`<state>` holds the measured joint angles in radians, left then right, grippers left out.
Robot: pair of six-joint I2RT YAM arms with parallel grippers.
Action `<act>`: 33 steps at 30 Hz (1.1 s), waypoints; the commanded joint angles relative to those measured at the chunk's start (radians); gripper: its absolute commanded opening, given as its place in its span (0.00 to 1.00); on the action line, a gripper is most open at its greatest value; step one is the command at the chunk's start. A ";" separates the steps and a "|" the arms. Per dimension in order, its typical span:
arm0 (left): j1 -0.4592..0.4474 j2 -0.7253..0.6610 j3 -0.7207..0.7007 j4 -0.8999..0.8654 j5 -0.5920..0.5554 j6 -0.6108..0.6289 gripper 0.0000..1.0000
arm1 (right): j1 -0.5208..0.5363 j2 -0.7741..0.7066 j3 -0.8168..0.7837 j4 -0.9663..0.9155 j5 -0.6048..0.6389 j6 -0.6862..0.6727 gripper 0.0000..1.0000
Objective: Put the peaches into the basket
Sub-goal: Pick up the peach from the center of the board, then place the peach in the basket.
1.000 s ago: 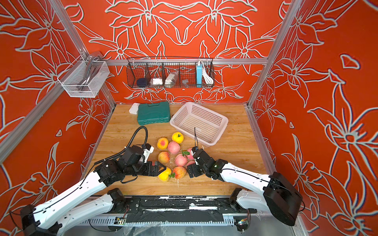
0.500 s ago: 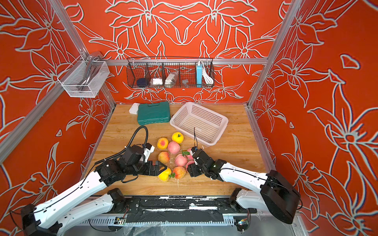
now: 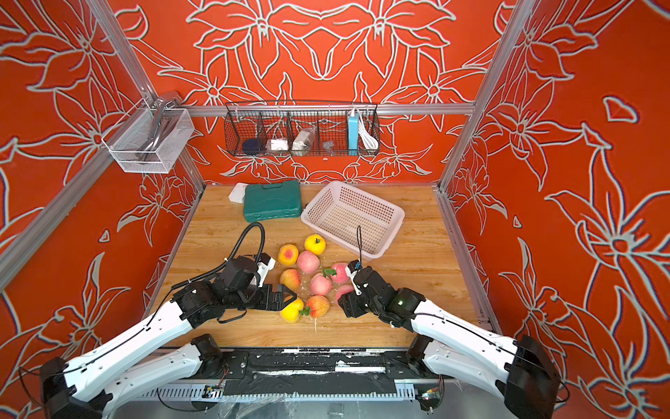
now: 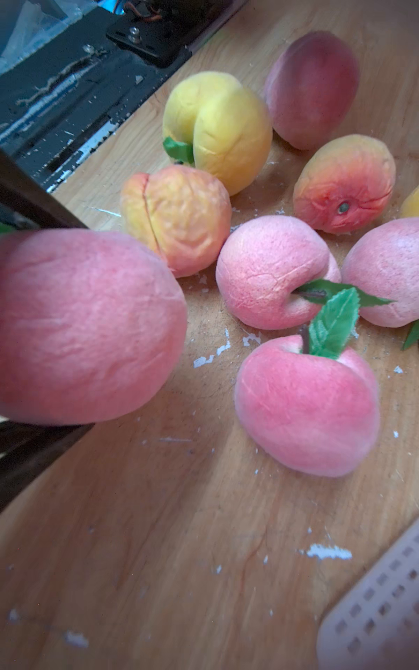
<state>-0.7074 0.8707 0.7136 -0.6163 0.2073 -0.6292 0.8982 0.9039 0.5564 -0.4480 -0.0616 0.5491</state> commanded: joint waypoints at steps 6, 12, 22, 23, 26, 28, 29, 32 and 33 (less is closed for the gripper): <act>0.005 0.108 0.165 -0.006 0.011 0.071 0.99 | -0.050 0.008 0.256 -0.186 -0.007 -0.158 0.65; 0.054 0.195 0.278 -0.029 0.042 0.120 0.98 | -0.185 0.159 0.442 -0.184 -0.096 -0.267 0.65; 0.205 0.340 0.401 -0.049 0.137 0.192 0.98 | -0.382 0.524 0.759 -0.141 -0.196 -0.374 0.64; 0.214 0.355 0.410 -0.049 0.139 0.201 0.98 | -0.395 0.553 0.782 -0.133 -0.198 -0.376 0.64; 0.241 0.402 0.431 -0.039 0.144 0.217 0.99 | -0.436 0.650 0.840 -0.090 -0.223 -0.377 0.64; 0.257 0.430 0.437 -0.023 0.148 0.225 0.98 | -0.457 0.726 0.887 -0.073 -0.234 -0.378 0.64; 0.263 0.443 0.441 -0.018 0.149 0.229 0.98 | -0.462 0.762 0.910 -0.071 -0.238 -0.381 0.64; 0.273 0.485 0.453 -0.007 0.143 0.243 0.98 | -0.470 0.876 0.993 -0.070 -0.249 -0.388 0.62; 0.276 0.500 0.456 -0.002 0.141 0.245 0.98 | -0.470 0.914 1.015 -0.068 -0.252 -0.389 0.62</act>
<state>-0.4423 1.3457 1.1416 -0.6388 0.3386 -0.4179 0.4278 1.7523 1.5154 -0.5289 -0.2852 0.1837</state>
